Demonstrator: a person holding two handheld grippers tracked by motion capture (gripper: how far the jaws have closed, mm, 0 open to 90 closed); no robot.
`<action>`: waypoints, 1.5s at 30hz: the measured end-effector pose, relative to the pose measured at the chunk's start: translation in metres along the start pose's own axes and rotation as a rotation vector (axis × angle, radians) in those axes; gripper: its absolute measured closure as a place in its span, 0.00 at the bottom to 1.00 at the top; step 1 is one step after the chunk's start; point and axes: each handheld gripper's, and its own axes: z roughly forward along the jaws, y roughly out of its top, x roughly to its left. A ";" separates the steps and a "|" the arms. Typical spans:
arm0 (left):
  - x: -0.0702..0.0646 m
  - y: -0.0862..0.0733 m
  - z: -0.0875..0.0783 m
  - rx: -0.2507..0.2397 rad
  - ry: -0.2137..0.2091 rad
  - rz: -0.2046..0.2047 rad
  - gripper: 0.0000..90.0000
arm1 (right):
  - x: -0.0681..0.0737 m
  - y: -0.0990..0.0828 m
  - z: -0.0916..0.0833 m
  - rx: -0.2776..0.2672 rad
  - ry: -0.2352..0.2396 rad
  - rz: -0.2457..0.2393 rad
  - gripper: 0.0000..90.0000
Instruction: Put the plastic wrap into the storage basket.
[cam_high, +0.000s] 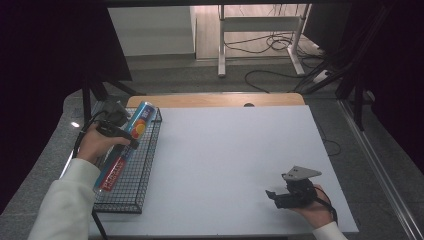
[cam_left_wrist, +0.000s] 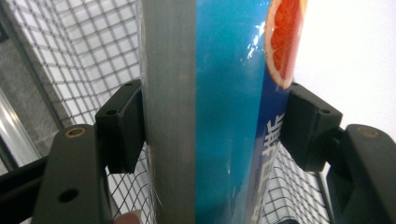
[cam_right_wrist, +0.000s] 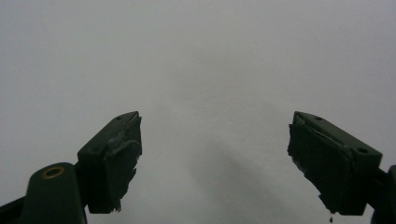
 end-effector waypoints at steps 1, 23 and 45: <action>0.000 0.000 0.000 0.000 0.000 0.000 0.35 | 0.000 0.000 0.000 0.000 0.000 0.000 0.20; -0.008 0.002 0.012 -0.080 0.088 -0.067 0.26 | 0.001 -0.002 0.003 0.015 0.005 -0.014 0.20; -0.058 -0.057 0.014 -0.370 -0.102 0.142 0.22 | 0.002 -0.002 0.000 -0.005 -0.012 -0.014 0.20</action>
